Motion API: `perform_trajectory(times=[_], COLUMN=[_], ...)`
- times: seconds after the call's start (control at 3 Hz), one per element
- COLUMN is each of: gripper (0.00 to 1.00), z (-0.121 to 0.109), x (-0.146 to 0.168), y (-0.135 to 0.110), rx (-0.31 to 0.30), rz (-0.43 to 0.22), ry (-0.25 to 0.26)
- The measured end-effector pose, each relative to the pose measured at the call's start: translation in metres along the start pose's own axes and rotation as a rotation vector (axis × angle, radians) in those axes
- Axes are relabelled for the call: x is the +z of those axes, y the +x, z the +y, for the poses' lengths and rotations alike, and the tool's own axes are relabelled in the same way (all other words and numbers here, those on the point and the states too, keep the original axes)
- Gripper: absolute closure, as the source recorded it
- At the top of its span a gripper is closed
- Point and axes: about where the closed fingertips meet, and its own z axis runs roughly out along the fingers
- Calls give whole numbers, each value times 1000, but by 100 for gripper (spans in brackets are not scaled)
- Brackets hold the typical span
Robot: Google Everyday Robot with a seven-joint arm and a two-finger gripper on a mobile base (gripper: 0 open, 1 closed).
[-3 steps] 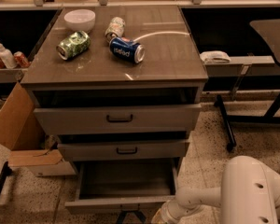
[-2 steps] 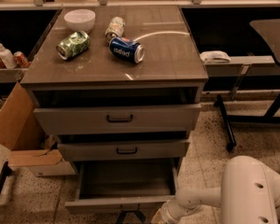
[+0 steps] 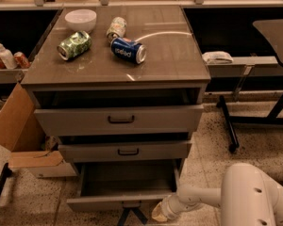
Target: Close bottom drawer
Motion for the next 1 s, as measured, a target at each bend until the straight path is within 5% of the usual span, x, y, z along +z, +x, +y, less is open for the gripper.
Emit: perform_trajectory(times=[1.0], gripper=[100], z=[-57], x=[-11], y=[-27], rx=[-72], rz=[-54], ry=[195])
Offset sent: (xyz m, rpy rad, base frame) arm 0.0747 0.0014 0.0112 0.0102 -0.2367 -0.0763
